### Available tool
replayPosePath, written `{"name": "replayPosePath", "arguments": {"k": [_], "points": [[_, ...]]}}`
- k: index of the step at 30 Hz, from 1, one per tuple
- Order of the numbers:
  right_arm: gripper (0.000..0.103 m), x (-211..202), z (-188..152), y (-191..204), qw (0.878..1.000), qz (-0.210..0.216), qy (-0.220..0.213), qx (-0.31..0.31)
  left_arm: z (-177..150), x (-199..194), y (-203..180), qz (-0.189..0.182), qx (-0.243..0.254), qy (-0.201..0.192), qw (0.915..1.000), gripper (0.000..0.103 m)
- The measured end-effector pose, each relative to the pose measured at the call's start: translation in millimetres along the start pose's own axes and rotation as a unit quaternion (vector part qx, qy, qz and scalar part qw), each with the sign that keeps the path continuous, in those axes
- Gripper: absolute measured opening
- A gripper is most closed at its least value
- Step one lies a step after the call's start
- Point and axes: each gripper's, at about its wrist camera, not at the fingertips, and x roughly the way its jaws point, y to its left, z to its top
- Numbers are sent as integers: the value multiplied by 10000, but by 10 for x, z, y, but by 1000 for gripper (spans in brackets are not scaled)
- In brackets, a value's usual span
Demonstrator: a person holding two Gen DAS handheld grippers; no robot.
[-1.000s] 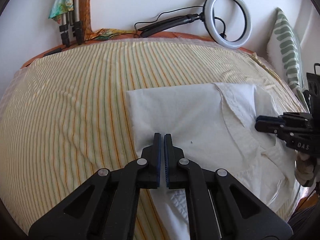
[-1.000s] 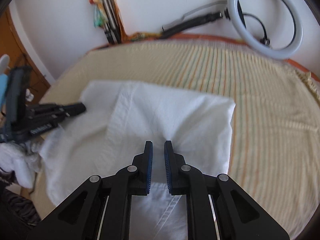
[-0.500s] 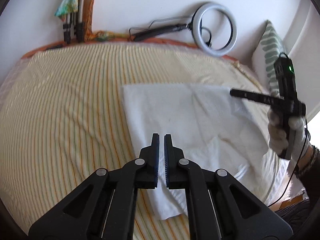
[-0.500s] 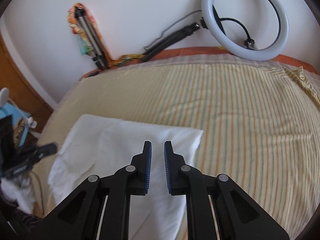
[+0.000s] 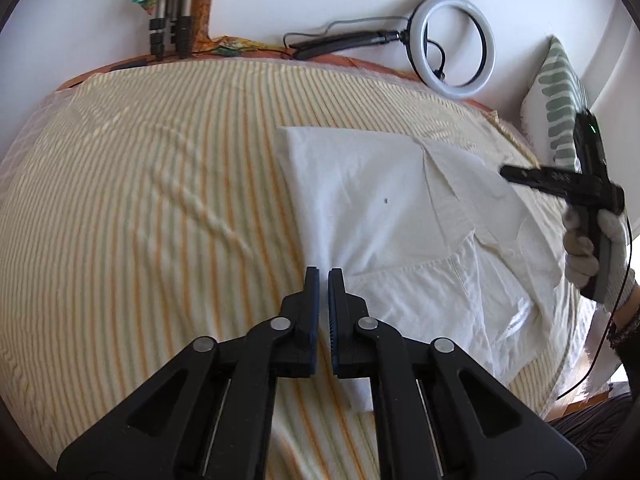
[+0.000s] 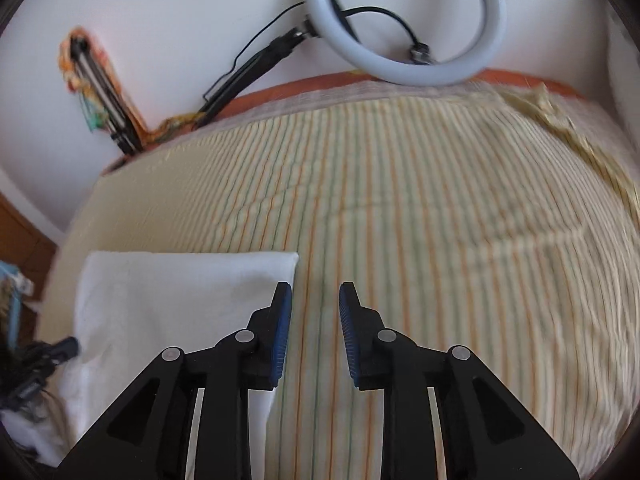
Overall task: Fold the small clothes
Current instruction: 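Release the shirt and reposition both grippers above the folded bundle's edge, then lower both grippers and pinch the edge of the folded white shirt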
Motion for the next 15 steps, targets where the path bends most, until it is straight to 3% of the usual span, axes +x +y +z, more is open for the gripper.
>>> {"name": "replayPosePath", "arguments": {"k": [2,5,8,15], "points": [[35,-161,-97,-43,9997,233,6,95,20,-88,72,-61,-171,-43,9998,8],[38,-299,-263,-87,9986,489,139,165,61,-194,206,-416,-618,-109,9972,42],[38,-373,-442,-142,9958,788,276,365,99,-223,330,-800,-1137,-110,9902,43],[38,-276,-575,-248,9851,1420,488,842,161,17,405,-1251,-1770,192,9760,43]]}}
